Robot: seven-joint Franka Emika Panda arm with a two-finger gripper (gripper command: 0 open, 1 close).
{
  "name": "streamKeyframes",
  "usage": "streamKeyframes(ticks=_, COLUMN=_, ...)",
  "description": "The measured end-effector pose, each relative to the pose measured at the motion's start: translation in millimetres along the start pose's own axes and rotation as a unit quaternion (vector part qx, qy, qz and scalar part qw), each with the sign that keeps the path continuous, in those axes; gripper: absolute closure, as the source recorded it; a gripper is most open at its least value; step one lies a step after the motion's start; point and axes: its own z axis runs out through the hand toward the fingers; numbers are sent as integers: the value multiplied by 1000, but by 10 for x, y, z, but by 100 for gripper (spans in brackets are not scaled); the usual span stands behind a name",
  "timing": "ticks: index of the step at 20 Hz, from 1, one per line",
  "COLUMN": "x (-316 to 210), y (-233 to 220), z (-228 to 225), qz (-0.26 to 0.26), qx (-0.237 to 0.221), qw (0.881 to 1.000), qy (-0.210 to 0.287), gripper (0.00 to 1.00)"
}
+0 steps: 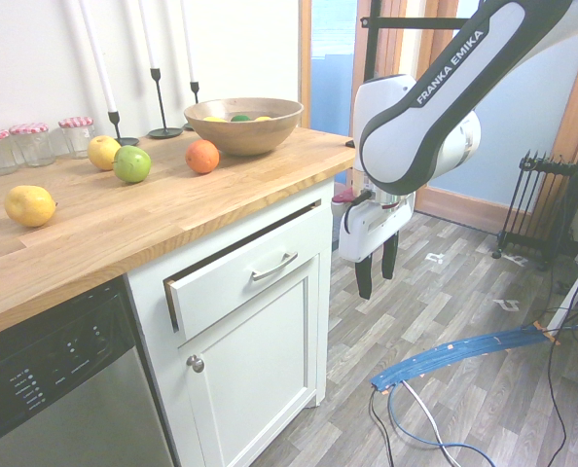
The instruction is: Close the drawer
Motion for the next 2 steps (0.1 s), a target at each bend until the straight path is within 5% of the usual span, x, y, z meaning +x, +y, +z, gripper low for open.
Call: streamKeyframes(ticks=2, x=48, y=4, z=-36, qz=-3, qx=3, qw=1000, qy=4, gripper=0)
